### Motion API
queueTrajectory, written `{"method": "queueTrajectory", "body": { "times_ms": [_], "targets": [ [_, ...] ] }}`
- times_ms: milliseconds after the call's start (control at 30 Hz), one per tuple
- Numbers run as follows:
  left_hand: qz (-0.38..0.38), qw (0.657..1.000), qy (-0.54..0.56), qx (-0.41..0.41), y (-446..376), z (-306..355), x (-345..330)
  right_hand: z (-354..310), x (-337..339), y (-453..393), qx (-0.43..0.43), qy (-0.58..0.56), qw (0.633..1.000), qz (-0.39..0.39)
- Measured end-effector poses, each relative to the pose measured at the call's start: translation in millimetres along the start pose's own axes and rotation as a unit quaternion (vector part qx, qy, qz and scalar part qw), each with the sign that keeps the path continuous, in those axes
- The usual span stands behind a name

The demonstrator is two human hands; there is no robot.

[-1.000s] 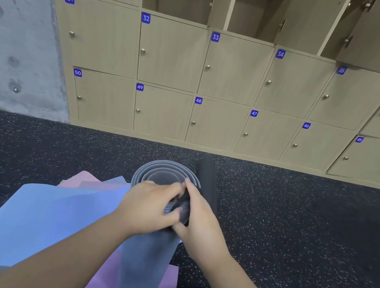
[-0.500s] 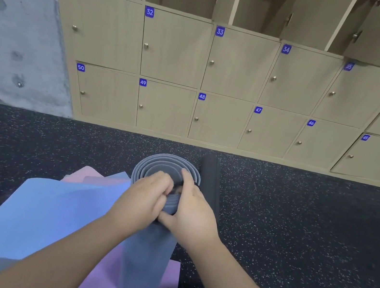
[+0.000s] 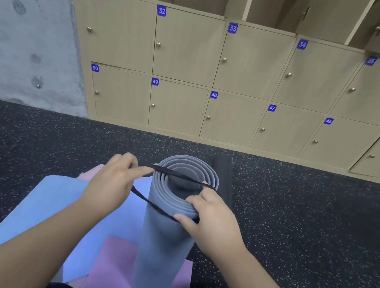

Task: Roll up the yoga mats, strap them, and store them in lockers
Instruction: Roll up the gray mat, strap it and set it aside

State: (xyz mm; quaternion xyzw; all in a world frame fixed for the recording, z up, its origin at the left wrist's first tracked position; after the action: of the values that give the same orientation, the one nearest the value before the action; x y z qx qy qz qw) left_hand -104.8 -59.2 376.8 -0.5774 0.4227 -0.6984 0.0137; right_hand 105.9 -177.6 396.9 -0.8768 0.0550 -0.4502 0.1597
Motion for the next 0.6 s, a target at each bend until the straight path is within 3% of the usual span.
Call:
{"method": "queueTrajectory", "body": {
  "times_ms": [167, 267, 600],
  "targets": [
    [-0.129, 0.988, -0.034, 0.071, -32, -3, 12, 11, -4, 18, 0.063, -0.056, 0.996, -0.003],
    [-0.202, 0.977, -0.025, 0.059, -56, 6, 12, 11, -9, 26, 0.098, -0.066, 0.993, 0.0],
    [-0.317, 0.948, 0.026, -0.004, -90, 44, 13, 7, -11, 47, 0.125, -0.093, 0.988, -0.003]
  ]
}}
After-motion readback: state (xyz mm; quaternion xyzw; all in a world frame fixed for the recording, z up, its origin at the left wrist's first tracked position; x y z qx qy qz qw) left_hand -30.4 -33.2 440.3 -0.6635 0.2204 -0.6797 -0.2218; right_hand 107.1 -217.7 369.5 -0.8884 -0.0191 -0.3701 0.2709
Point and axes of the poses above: each hand's wrist, its own y-axis away from the middle knuckle, its own x-axis out of the back of the hand, z = x × y, the point moved 1 cm from there along -y, towards the middle knuckle, and after that the axes turned 15 degrees about -y, right-handed, at the moved point
